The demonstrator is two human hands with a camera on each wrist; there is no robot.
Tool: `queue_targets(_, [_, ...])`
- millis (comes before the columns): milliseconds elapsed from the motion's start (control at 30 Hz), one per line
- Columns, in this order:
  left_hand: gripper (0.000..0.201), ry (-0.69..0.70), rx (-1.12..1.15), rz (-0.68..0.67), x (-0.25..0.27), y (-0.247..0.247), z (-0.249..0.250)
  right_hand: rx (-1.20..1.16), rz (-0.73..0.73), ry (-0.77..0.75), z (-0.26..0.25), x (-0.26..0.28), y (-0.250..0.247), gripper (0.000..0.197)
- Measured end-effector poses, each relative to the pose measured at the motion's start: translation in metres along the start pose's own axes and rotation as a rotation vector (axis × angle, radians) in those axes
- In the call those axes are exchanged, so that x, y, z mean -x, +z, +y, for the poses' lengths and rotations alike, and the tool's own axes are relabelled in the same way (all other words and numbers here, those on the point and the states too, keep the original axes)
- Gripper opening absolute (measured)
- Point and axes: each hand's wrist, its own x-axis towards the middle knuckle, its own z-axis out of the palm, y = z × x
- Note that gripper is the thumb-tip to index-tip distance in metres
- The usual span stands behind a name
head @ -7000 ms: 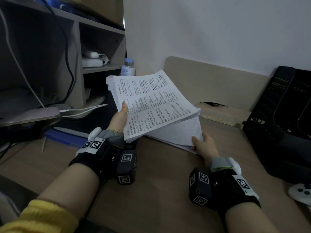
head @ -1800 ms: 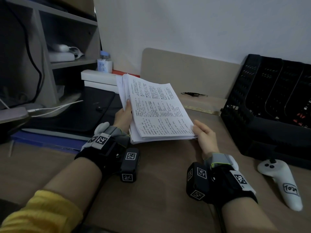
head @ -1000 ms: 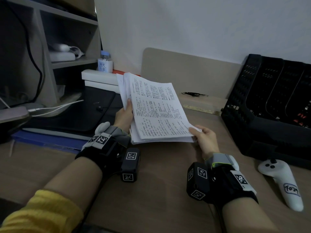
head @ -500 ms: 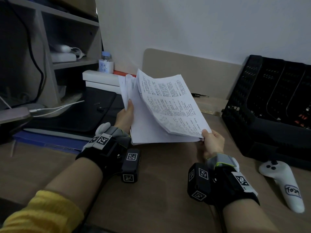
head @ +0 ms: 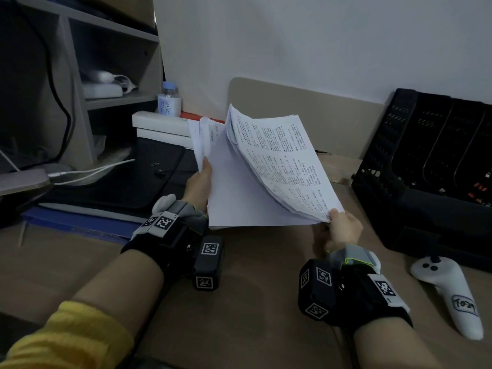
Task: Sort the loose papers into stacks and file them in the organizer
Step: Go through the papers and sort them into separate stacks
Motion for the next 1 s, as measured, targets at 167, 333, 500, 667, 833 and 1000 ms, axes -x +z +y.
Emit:
queue_targets(167, [0.055,0.008,-0.019,0.01,0.002,-0.001,0.001,0.026,0.105,-0.023,0.001,-0.005,-0.003,0.02])
queue_targets(333, [0.046,0.049,-0.013,-0.006,0.003,0.002,0.0,0.037,-0.1,-0.026,0.0,0.002,0.002,0.024])
queue_targets(500, [0.056,0.053,-0.011,-0.016,0.005,0.0,0.0,0.059,-0.283,-0.022,0.001,0.005,0.005,0.016])
queue_targets(667, [0.054,0.056,-0.021,-0.009,0.007,-0.001,0.001,0.072,-0.208,-0.056,0.007,0.001,0.005,0.011])
queue_targets(833, [0.048,0.062,-0.043,-0.016,0.009,-0.001,0.001,0.115,-0.134,-0.066,0.004,-0.002,0.001,0.02])
queue_targets(1000, [0.053,0.045,-0.026,-0.021,0.009,-0.002,0.0,0.128,-0.068,-0.037,0.005,-0.005,-0.001,0.021])
